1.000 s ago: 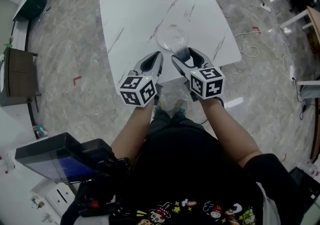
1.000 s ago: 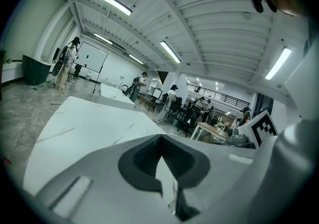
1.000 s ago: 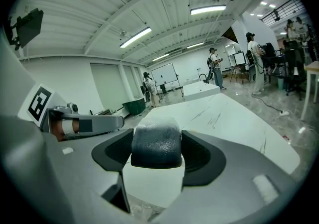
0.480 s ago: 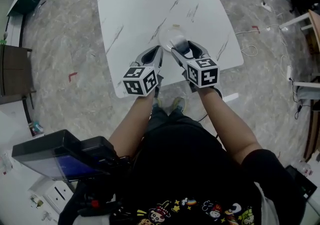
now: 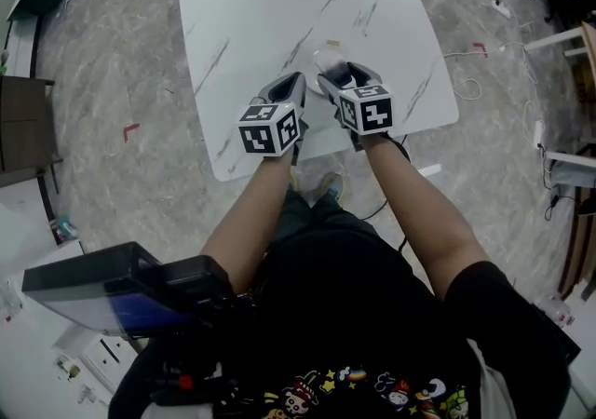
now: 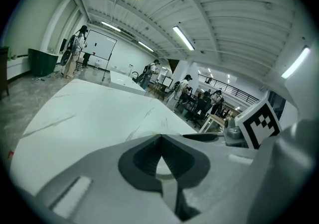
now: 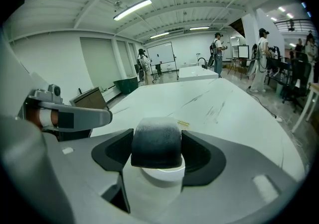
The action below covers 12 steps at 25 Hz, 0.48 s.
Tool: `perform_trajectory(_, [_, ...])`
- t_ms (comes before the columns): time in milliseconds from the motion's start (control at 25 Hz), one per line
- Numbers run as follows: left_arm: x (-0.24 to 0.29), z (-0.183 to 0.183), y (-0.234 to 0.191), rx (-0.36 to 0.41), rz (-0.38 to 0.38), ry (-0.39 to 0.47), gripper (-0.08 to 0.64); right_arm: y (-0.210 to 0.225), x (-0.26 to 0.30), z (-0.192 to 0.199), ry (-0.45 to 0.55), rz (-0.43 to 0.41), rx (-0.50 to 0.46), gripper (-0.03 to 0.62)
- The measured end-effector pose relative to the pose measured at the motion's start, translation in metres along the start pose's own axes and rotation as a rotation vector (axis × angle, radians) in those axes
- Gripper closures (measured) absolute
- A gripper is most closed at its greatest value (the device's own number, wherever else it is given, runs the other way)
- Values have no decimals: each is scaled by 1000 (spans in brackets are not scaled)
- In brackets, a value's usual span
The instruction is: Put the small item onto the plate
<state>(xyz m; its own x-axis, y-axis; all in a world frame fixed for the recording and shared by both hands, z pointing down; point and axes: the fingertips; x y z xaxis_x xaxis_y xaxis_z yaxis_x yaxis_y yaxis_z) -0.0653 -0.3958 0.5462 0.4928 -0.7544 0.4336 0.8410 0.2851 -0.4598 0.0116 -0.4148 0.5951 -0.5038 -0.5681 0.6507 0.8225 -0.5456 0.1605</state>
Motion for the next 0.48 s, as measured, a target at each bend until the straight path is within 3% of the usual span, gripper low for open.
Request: perform_trajectory(480, [26,7,-19,-23,-4,-57,559,15,49,11,-149,48,-96,265])
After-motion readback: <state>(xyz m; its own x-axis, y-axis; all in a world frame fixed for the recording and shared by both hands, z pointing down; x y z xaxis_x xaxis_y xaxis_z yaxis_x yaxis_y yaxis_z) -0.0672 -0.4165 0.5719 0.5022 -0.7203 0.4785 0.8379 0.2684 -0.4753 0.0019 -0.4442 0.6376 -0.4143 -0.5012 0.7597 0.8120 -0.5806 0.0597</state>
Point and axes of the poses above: the fingertips, and each gripper's own axes: x forward along the fingers, y to its right, z out of its underside, and after that the axes turned 3 degrees about -x, right-handed
